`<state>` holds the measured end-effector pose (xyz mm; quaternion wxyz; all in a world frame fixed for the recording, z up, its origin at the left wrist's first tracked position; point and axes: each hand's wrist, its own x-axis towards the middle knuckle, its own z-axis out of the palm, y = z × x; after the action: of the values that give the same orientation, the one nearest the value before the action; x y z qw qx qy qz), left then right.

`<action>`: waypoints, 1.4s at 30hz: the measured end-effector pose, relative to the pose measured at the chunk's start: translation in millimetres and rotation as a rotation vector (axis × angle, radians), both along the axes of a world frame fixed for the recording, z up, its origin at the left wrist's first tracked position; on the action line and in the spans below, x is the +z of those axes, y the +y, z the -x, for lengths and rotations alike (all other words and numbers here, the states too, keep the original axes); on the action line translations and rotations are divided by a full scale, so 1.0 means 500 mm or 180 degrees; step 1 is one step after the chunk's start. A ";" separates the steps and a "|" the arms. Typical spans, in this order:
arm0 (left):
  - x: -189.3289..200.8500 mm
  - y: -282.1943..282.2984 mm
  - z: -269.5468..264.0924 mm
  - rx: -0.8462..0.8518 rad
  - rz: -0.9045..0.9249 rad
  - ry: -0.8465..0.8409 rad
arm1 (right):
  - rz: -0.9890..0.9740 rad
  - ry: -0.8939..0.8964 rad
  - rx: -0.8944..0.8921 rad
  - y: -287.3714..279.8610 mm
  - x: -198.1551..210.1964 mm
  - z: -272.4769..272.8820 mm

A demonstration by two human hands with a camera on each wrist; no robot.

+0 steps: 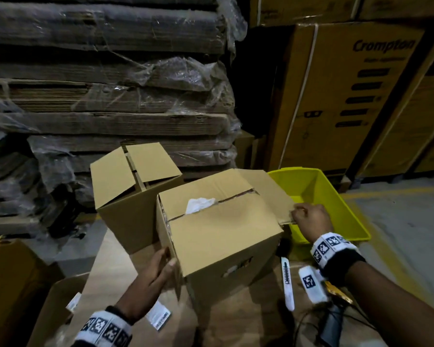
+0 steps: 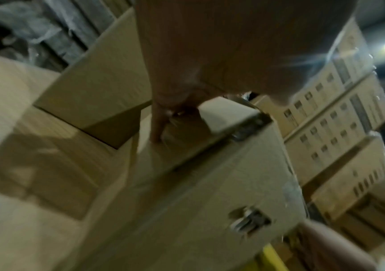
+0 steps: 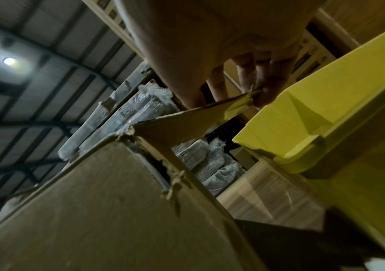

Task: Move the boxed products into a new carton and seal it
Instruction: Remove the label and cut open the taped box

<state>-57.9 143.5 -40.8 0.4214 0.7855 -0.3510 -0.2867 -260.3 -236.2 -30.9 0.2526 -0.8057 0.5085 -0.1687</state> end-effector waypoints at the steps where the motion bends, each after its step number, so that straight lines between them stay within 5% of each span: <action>1: 0.007 -0.015 0.003 0.0094 0.0084 0.0154 | -0.0082 0.0017 0.0011 0.011 -0.004 0.004; 15: 0.043 -0.078 -0.020 0.0334 0.0182 0.0323 | 0.0004 0.0549 0.0644 0.103 -0.041 0.034; 19: 0.025 -0.065 -0.038 0.0493 0.0006 -0.0106 | -0.0157 0.0719 0.0776 0.128 -0.045 0.017; 22: 0.045 -0.074 -0.030 0.0851 -0.0227 -0.1058 | -0.0237 0.0573 0.0813 0.120 -0.056 0.014; 25: 0.089 -0.107 -0.028 0.0660 0.0036 -0.1723 | 0.0170 0.0258 0.0890 0.087 -0.058 0.019; 35: 0.137 -0.171 -0.095 0.0261 -0.0441 -0.2376 | 0.0887 -0.0563 0.0825 0.071 0.048 0.003; 38: 0.150 -0.171 -0.092 0.0359 -0.0184 -0.2561 | 0.0963 -0.0736 0.1156 0.090 0.075 -0.024; 42: 0.202 -0.150 -0.048 0.0390 0.1135 -0.2196 | 0.0647 -0.1102 0.1515 0.126 0.122 -0.061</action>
<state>-33.7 68.4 60.0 0.4248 0.7697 -0.4688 0.0854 -229.8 -173.3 30.1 0.2859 -0.8826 0.2354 -0.2895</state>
